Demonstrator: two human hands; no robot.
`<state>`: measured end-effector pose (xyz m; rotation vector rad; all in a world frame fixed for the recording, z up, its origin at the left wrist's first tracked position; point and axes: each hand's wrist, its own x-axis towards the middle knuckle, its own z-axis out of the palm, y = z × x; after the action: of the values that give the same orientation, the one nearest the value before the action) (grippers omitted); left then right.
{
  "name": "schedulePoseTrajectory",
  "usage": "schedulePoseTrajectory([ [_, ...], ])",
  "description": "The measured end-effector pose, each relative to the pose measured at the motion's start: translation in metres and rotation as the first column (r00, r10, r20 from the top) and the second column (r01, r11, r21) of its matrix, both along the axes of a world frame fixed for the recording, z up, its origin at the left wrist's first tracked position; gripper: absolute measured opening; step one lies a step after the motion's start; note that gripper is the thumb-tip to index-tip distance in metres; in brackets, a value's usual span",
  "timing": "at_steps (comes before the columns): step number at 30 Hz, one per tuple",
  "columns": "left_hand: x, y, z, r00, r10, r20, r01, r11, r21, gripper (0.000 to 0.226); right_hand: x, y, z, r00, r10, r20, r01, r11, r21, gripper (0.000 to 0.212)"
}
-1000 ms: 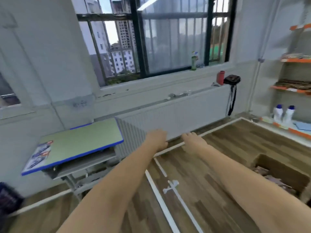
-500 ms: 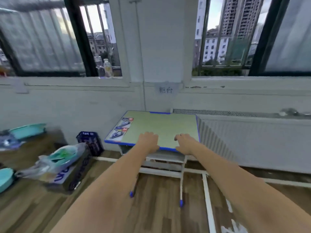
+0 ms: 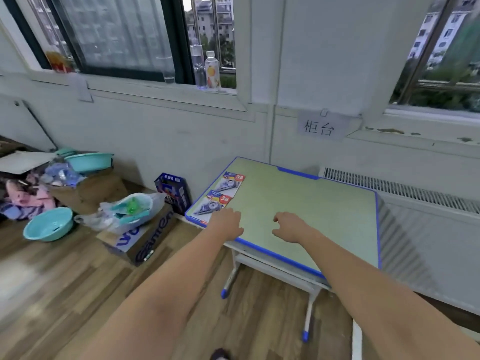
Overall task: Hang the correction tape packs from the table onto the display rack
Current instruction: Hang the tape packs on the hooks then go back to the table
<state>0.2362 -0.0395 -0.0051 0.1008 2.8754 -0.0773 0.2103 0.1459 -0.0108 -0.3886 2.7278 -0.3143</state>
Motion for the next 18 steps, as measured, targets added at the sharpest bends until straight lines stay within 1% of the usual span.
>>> schedulePoseTrajectory([
  [4,-0.060,-0.030,-0.026,0.999,0.032,0.038,-0.032,0.999,-0.014,0.046,-0.054,-0.027,-0.023,0.997,-0.034,0.065,0.036,0.999,-0.021,0.049],
  [9,-0.145,-0.078,-0.053,0.992,0.093,0.080,-0.096,0.995,0.028,0.038,-0.119,-0.077,-0.053,0.976,-0.152,0.158,0.162,0.985,-0.053,0.048],
  [11,-0.180,-0.097,-0.062,0.989,0.111,0.099,-0.117,0.992,0.048,0.036,-0.140,-0.102,-0.067,0.955,-0.205,0.217,0.225,0.972,-0.074,0.047],
  [16,-0.254,-0.132,-0.084,0.971,0.174,0.166,-0.200,0.967,0.157,0.042,-0.167,-0.168,-0.090,0.889,-0.332,0.315,0.388,0.912,-0.131,0.044],
  [17,-0.266,-0.135,-0.091,0.966,0.186,0.179,-0.217,0.961,0.174,0.045,-0.168,-0.180,-0.091,0.883,-0.367,0.292,0.418,0.898,-0.136,0.043],
  [18,-0.276,-0.136,-0.097,0.962,0.199,0.188,-0.235,0.952,0.195,0.047,-0.169,-0.192,-0.094,0.887,-0.409,0.212,0.443,0.884,-0.148,0.044],
])
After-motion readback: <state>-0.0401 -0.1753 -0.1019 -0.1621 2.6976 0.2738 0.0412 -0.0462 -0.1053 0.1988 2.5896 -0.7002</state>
